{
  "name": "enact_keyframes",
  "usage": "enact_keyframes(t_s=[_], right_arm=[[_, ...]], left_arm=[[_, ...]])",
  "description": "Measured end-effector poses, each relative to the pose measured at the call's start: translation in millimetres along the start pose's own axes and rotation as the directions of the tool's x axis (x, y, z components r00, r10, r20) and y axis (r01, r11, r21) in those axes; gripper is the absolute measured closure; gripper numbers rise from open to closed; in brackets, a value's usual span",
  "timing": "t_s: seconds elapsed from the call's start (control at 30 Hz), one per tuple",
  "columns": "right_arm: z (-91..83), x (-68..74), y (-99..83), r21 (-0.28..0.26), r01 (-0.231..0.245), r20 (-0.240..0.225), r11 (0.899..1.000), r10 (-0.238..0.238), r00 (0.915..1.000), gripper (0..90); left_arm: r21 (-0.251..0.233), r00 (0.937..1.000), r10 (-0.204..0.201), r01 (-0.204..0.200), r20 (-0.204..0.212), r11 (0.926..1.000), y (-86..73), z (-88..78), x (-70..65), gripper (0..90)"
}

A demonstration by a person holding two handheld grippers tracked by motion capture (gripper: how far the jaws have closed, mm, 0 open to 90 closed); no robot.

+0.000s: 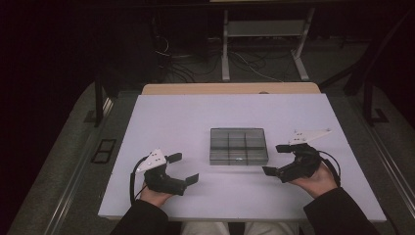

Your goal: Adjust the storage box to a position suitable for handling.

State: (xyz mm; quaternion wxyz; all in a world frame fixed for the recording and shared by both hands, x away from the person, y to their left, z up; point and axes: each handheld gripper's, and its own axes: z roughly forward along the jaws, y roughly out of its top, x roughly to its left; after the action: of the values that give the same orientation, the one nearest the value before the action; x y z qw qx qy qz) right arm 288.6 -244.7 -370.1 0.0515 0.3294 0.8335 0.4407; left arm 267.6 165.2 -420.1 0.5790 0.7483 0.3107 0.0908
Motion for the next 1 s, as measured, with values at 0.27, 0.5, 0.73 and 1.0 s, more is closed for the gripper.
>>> enact_keyframes(t_s=[0.27, 0.5, 0.73, 1.0], right_arm=[[18.1, 7.0, 8.3, 0.032, 0.027, -0.029, 0.999, -0.026, 0.9992, 2.3], [25.7, 10.4, 12.2, 0.049, 0.04, -0.049, 0.998, -0.038, 0.9981, 2.3], [35.0, 15.9, 13.8, 0.078, 0.065, -0.067, 0.995, -0.06, 0.996, 2.3], [45.6, 23.6, 14.4, 0.112, 0.094, -0.094, 0.989, -0.084, 0.992, 2.3]], left_arm=[[0.001, 1.0, 0.001, -0.001, 0.002, 1.0, -0.2, -0.1, -0.5, 0.0], [0.002, 1.0, 0.002, -0.002, 0.004, 1.0, -0.1, 0.2, -0.9, 0.0], [0.003, 1.0, 0.003, -0.003, 0.004, 1.0, -0.2, 0.3, -0.8, 0.0], [0.004, 1.0, 0.006, -0.006, 0.006, 1.0, -0.1, 0.3, -0.9, 0.0]])
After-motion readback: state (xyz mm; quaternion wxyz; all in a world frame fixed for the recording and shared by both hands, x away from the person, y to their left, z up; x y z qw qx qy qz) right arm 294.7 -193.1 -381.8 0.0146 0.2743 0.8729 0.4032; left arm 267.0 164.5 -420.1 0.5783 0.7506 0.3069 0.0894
